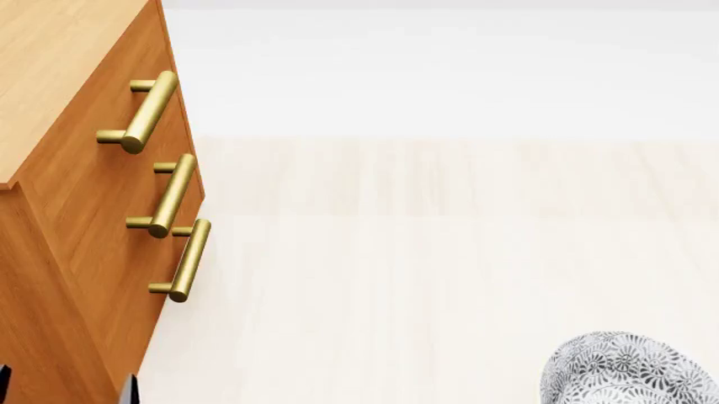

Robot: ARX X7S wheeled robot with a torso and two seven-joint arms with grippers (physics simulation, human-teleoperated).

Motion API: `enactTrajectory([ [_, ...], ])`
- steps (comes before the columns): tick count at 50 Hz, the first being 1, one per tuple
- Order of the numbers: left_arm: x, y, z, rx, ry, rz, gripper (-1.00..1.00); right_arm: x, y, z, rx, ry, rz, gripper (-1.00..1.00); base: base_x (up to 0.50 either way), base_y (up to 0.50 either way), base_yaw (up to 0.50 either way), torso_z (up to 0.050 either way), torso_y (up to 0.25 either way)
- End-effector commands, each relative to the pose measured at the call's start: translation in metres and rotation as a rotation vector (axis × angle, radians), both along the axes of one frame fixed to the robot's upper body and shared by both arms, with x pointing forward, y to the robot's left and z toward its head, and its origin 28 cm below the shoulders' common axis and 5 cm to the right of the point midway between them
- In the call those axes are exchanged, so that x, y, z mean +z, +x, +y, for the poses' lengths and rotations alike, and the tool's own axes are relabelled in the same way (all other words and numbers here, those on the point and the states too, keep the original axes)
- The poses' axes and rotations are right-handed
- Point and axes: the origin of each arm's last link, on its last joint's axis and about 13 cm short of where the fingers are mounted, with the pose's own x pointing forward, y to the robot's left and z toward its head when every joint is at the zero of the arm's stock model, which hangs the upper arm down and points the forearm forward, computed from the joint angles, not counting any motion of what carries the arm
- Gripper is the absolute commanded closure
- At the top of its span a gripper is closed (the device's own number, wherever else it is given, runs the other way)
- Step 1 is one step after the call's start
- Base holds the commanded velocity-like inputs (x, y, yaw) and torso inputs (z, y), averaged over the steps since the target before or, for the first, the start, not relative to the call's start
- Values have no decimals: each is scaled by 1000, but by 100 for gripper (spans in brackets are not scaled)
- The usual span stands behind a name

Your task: Put the bowl on top of the cabinet.

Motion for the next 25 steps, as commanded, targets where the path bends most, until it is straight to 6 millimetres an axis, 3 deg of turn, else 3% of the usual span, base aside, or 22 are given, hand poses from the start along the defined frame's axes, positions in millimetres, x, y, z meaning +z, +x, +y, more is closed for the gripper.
enactTrajectory([
  [1, -1, 0, -1, -3, 4, 3, -100, -3, 2, -1, 14, 5, 8, -100, 0, 0, 0, 0, 0],
  [25, -4, 1, -2, -11, 7, 14, -100, -5, 15, -4, 45, 7, 20, -100, 0, 0, 0, 0, 0],
])
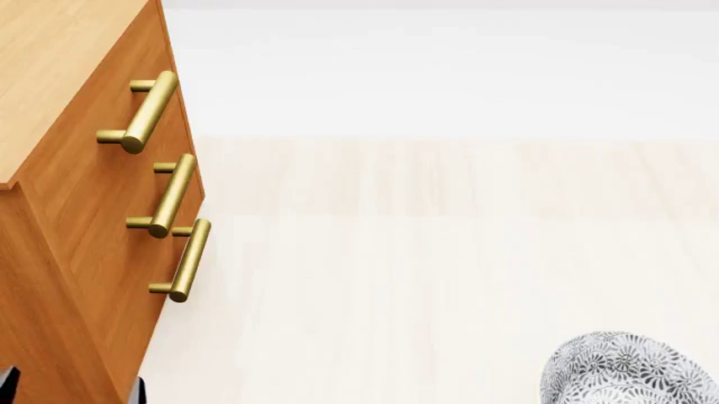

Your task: Put the bowl on top of the cabinet.

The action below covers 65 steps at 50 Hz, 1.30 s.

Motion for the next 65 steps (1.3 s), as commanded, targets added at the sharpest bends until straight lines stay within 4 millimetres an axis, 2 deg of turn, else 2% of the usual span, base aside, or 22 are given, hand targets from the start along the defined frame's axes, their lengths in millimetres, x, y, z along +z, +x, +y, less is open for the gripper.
enactTrajectory([
  [1, -1, 0, -1, -3, 2, 4, -100, 0, 6, 0, 17, -3, 5, -100, 0, 0, 0, 0, 0],
  [13, -1, 0, -1, -3, 2, 6, -100, -3, 6, -2, 11, -1, 15, -100, 0, 0, 0, 0, 0],
  [14, -1, 0, -1, -3, 2, 7, -100, -4, 5, -2, 7, -1, 17, 100, 0, 0, 0, 0, 0],
  [27, -1, 1, 0, -2, 1, 6, -100, -5, 4, -1, -1, -30, 27, 100, 0, 0, 0, 0, 1],
  [35, -2, 1, -1, -4, 1, 9, -100, 12, 6, 9, 19, -181, -17, 100, 0, 0, 0, 0, 0],
  [45, -2, 2, -2, -8, 0, 13, -100, 45, 9, 27, 100, -325, -131, 100, 0, 0, 0, 0, 0],
  [53, -2, 2, -3, -6, -1, 16, -100, 61, 13, 34, 132, -463, -161, 100, 0, 0, 0, 0, 0],
  [65, 0, 0, -1, -4, -12, 10, -100, 79, 22, 47, 170, -570, -179, 100, 0, 0, 0, 0, 1],
])
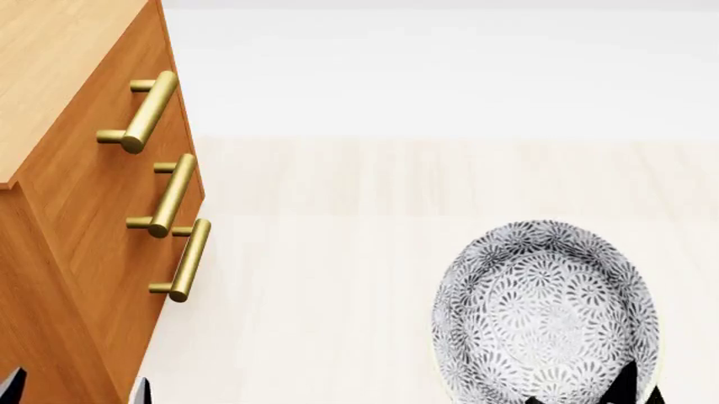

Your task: Put the bowl on top of the cabinet.

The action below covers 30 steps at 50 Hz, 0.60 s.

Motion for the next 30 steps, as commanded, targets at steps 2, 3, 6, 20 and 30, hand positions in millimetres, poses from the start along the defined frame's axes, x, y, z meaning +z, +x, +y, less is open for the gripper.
enactTrajectory([
  [2, 1, -1, 1, 0, -9, -3, -100, 22, 9, 12, 23, -150, -46, 100, 0, 0, 0, 0, 0],
  [3, 1, -1, 1, -1, -10, -4, -100, 24, 11, 14, 26, -161, -42, 100, 0, 0, 0, 0, 0],
  [6, 2, -2, 1, -1, -10, -10, -100, 28, 14, 16, 33, -177, -40, 100, 0, 0, 0, 0, 0],
  [20, 3, -3, 1, -2, -4, -13, -100, 44, 22, 25, 53, -274, -68, 100, 0, 0, 0, 0, 1],
  [30, 4, -5, 0, -27, -2, -9, -100, 56, 37, 25, 73, -324, -100, 100, 0, 0, 0, 0, 0],
])
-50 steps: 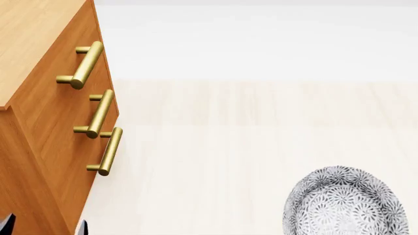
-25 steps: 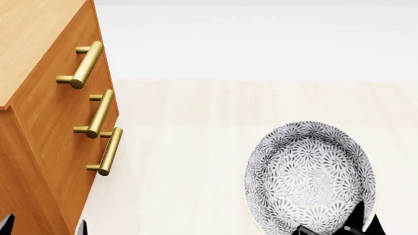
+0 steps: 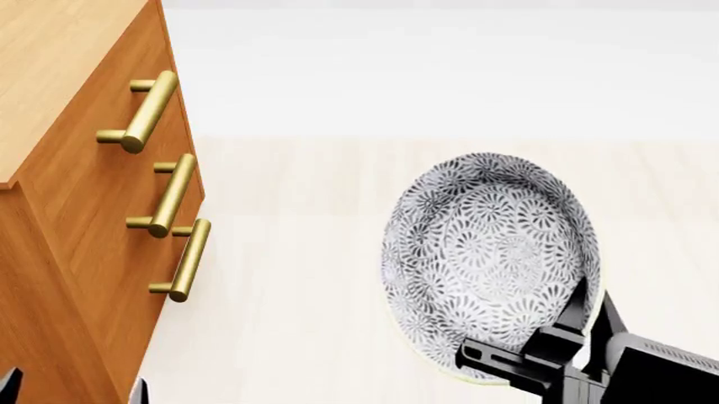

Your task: Put the bowl on top of the cabinet.

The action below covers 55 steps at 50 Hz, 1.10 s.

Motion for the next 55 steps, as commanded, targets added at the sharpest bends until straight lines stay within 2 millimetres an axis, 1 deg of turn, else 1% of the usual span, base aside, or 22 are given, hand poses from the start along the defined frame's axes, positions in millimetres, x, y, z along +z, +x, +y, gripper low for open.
enactTrajectory([
  [1, 2, -2, -1, -33, -6, 6, -100, 17, 13, 2, 16, -77, -49, 100, 0, 0, 0, 0, 0],
  [4, 2, -3, -1, -44, -8, 7, -100, 19, 23, 1, 16, -105, -40, 100, 0, 0, 0, 0, 0],
  [5, 2, -3, -1, -55, -15, 11, -100, 20, 27, 1, 54, -112, -53, 100, 0, 0, 0, 0, 0],
  [9, 2, -2, -1, -67, -22, 21, -100, 25, 36, -2, 74, -104, -58, 100, 0, 0, 0, 0, 0],
  [10, 2, -1, -1, -66, -21, 20, -100, 26, 36, -2, 107, -94, -83, 100, 0, 0, 0, 0, 0],
  [13, 2, -1, -1, -78, -26, 28, -100, 28, 37, -2, 102, -100, -75, 100, 0, 0, 0, 0, 3],
  [14, 2, -2, -1, -83, -22, 28, -100, 28, 36, -2, 141, -89, -95, 100, 0, 0, 0, 0, 0],
  [17, 3, -1, -1, -92, -29, 35, -100, 29, 35, -2, 164, -90, -111, 100, 0, 0, 0, 0, 0],
  [22, 2, -1, -1, -93, -24, 37, -100, 31, 38, -4, 210, -68, -136, 100, 0, 0, 0, 0, 0],
  [25, 2, -1, -2, -95, -18, 39, -100, 32, 41, -5, 279, -58, -171, 100, 0, 0, 0, 0, 0],
  [26, 2, -1, -2, -94, -16, 40, -100, 32, 42, -5, 261, -62, -161, 100, 0, 0, 0, 0, 0],
  [32, 1, -1, -2, -99, -8, 46, -100, 30, 42, -2, 329, -74, -183, 100, 0, 0, 0, 0, 0],
  [38, 3, -3, -2, -108, -5, 49, -100, 27, 46, -2, 333, -71, -178, 100, 0, 0, 0, 0, 2],
  [49, 16, -9, -2, -138, -7, 28, -100, 28, 46, 2, 372, -78, -209, 100, 0, 0, 0, 0, 0],
  [55, 32, -5, -7, -155, 29, -5, -100, 28, 46, 3, 395, -87, -224, 100, 0, 0, 0, 0, 2],
])
